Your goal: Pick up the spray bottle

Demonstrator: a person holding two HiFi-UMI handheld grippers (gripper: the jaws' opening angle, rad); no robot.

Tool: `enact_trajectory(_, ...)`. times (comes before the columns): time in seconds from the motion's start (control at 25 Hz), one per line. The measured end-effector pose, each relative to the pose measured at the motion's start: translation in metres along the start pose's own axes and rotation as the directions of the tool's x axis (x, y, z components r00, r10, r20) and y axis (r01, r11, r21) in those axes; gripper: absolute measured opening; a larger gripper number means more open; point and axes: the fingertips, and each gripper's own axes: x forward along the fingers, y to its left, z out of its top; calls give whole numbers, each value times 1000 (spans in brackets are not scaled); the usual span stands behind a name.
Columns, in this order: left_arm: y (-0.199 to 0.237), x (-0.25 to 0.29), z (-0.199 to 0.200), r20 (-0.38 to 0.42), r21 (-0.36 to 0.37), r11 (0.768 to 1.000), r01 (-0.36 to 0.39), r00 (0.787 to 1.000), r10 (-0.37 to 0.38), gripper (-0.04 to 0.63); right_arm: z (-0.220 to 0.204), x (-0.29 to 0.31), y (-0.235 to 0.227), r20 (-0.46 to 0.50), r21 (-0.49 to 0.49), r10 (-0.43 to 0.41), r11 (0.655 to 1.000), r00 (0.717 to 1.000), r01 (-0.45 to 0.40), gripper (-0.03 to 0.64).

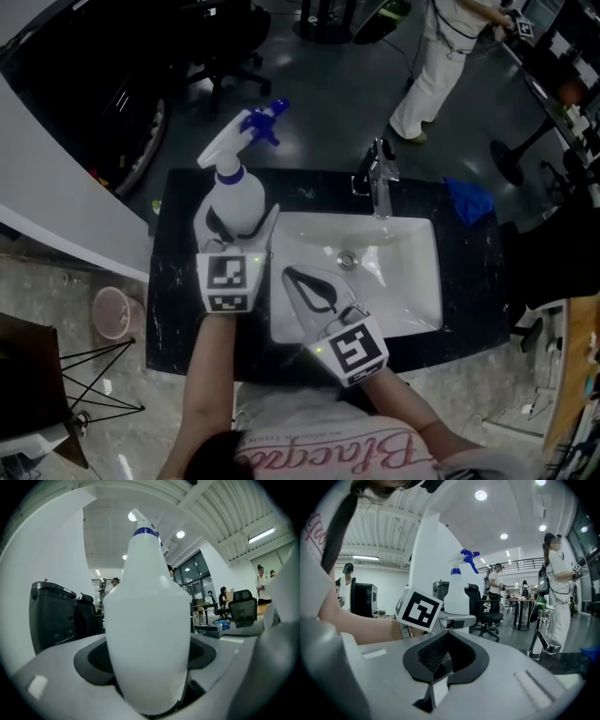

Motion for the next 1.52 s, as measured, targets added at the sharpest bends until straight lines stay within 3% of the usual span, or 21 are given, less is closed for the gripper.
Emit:
enact_trajectory(0.48, -32, -81, 32, 20, -7, 999, -54, 998, 54, 408, 13, -41, 28, 53, -52, 48, 998, 997, -45, 0)
enact_trajectory(1.0, -66, -152, 46, 50, -2, 999, -37, 998, 37, 408, 31, -63, 42, 113, -103, 45, 994, 993, -34, 0)
enact_trajectory(1.52, -69, -186, 46, 37, 8, 1000, -26, 999, 26, 410, 42, -66, 50, 133, -101, -20, 994, 991, 33, 0)
